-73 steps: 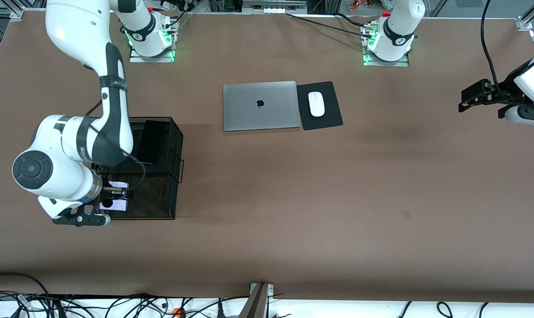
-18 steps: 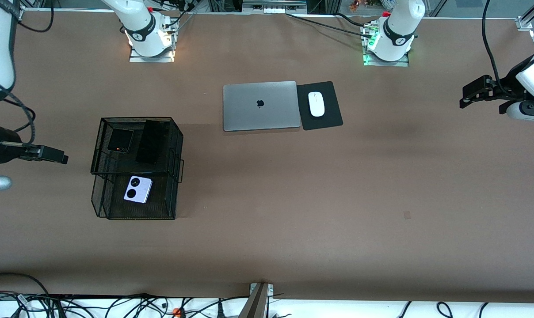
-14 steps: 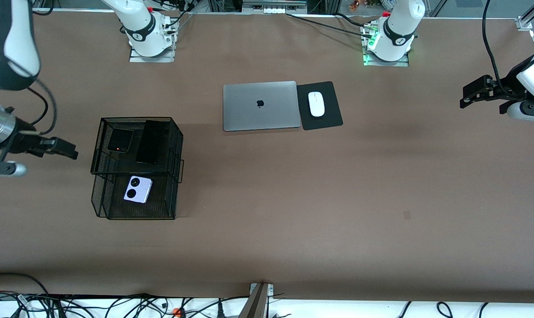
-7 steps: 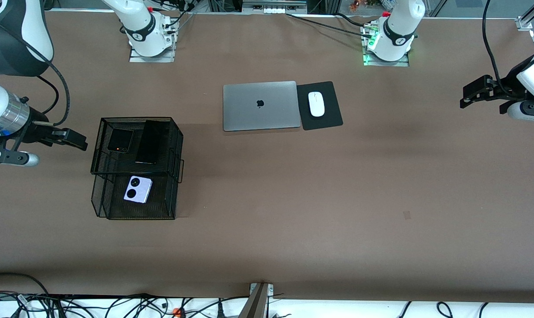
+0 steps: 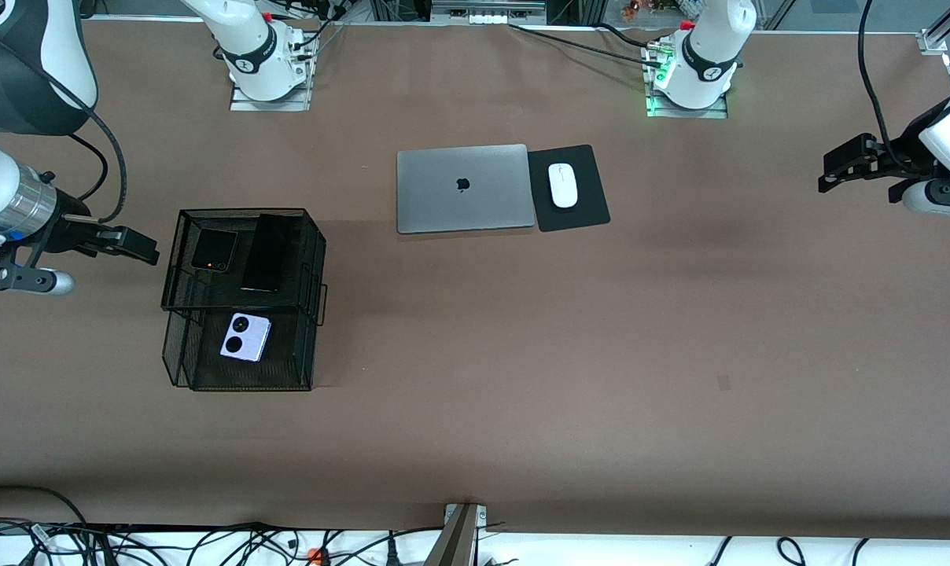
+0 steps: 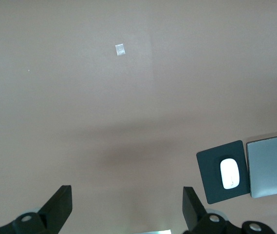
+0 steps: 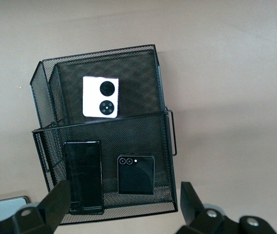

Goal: Place phones with both arms

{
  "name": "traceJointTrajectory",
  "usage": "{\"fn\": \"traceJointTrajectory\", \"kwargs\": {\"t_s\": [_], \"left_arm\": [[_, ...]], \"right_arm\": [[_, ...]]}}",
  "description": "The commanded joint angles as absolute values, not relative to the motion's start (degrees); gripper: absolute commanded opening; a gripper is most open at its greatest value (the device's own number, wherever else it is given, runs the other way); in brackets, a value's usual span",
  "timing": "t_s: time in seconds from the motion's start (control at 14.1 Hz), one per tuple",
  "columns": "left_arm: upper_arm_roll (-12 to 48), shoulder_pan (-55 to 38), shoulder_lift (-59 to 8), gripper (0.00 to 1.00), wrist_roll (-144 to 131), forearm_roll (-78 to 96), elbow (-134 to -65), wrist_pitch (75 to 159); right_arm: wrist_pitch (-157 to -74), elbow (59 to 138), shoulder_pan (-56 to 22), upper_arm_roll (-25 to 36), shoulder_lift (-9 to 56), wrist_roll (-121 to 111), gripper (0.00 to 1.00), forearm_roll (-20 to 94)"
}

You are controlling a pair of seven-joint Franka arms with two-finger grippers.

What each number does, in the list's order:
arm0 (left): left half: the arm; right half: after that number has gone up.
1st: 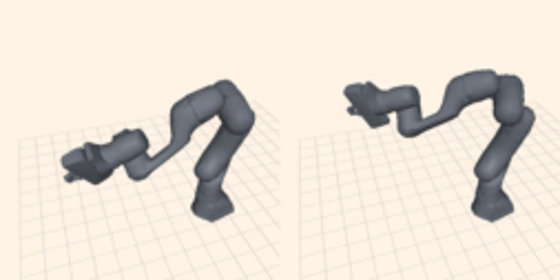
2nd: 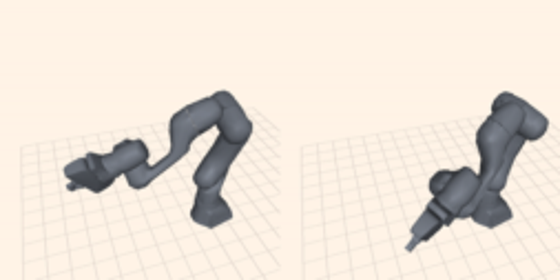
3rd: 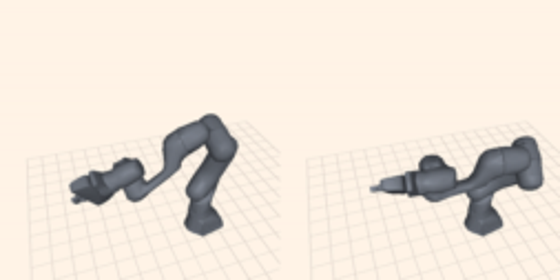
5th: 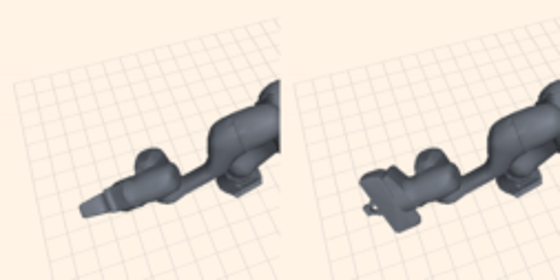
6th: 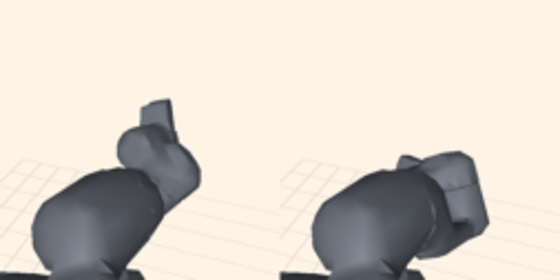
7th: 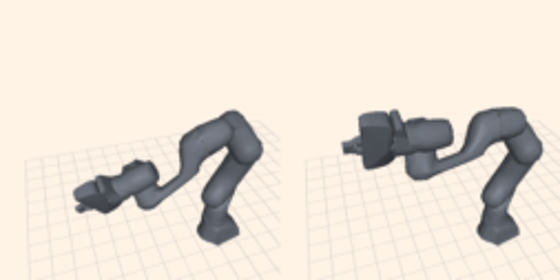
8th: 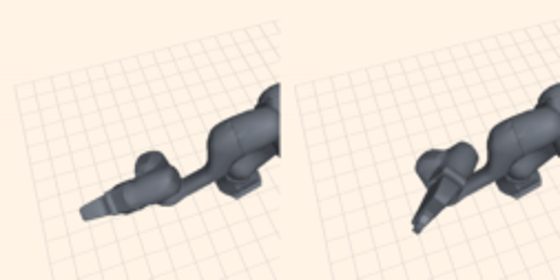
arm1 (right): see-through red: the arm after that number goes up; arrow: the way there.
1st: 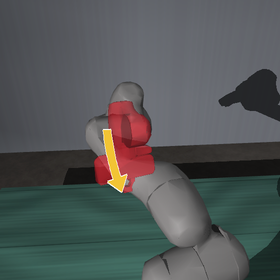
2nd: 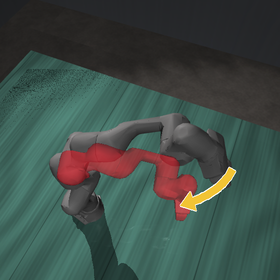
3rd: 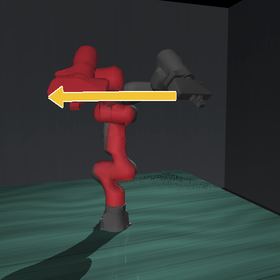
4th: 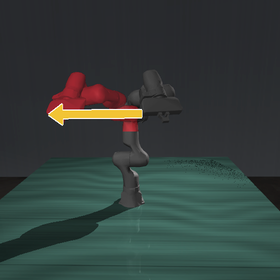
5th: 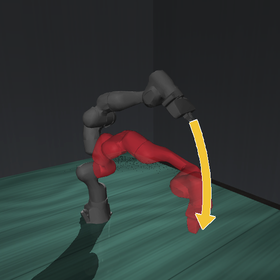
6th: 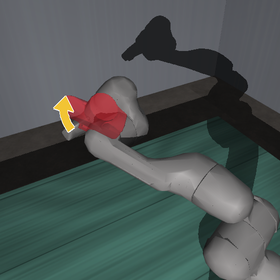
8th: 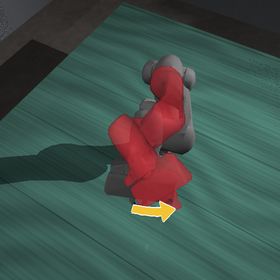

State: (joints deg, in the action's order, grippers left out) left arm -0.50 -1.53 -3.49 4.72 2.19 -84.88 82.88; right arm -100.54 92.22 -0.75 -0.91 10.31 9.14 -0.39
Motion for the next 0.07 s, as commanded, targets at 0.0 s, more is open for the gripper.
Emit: {"fn": "traceJointTrajectory", "kwargs": {"t_s": [0.0], "left_arm": [[0.00, -1.32, -2.64, 1.00, 4.22, 0.97, -85.08, 82.09]], "right_arm": [[-99.76, 92.37, 0.53, -1.93, 9.58, 9.93, 1.00, -0.53]]}}
